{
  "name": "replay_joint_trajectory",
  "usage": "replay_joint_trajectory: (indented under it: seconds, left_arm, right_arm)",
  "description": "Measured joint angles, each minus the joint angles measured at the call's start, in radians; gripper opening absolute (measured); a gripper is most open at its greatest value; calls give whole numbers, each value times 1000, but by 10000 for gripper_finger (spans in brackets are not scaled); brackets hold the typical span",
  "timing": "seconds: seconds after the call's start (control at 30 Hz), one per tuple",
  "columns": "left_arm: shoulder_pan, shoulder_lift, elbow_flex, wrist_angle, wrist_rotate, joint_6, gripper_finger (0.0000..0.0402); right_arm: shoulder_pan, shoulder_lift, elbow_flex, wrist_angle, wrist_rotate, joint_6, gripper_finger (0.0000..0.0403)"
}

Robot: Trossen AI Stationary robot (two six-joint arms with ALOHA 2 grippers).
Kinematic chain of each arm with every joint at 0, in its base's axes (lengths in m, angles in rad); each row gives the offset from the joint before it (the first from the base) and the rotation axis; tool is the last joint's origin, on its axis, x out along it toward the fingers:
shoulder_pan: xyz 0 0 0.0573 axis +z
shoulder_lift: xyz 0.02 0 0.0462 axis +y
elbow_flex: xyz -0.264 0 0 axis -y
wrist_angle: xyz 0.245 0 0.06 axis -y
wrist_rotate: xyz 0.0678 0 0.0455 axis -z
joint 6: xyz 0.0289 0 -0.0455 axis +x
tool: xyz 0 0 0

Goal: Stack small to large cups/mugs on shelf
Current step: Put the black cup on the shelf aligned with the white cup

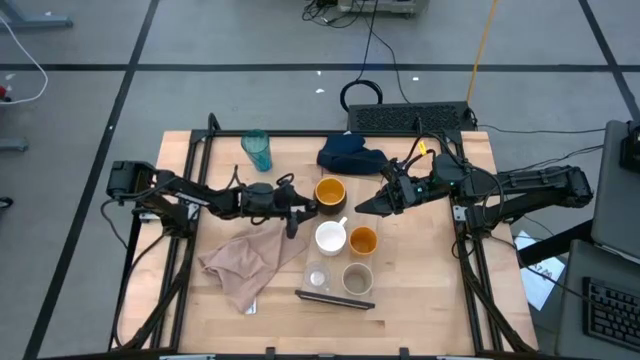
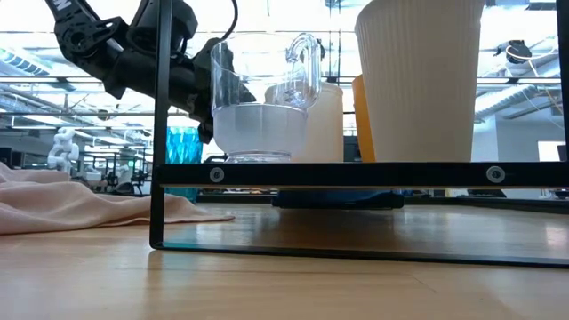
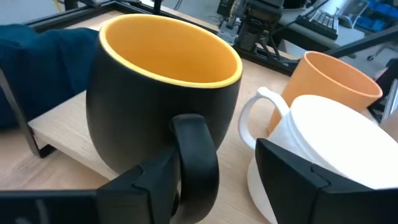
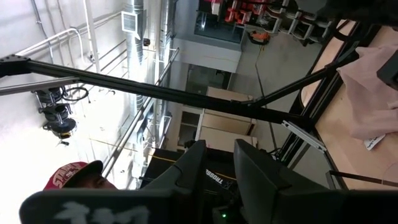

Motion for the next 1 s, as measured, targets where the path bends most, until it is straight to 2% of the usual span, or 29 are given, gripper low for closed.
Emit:
replay_joint_trajectory:
  seconds: [0.47,1.0]
  left_arm:
    - [4,0,0,-12,25,-19,219]
    - [4,-17,0,-53,-9,8,219]
  right_arm:
    - [0,0,0,0,0,-2,75]
    - [0,0,0,0,0,-3,75]
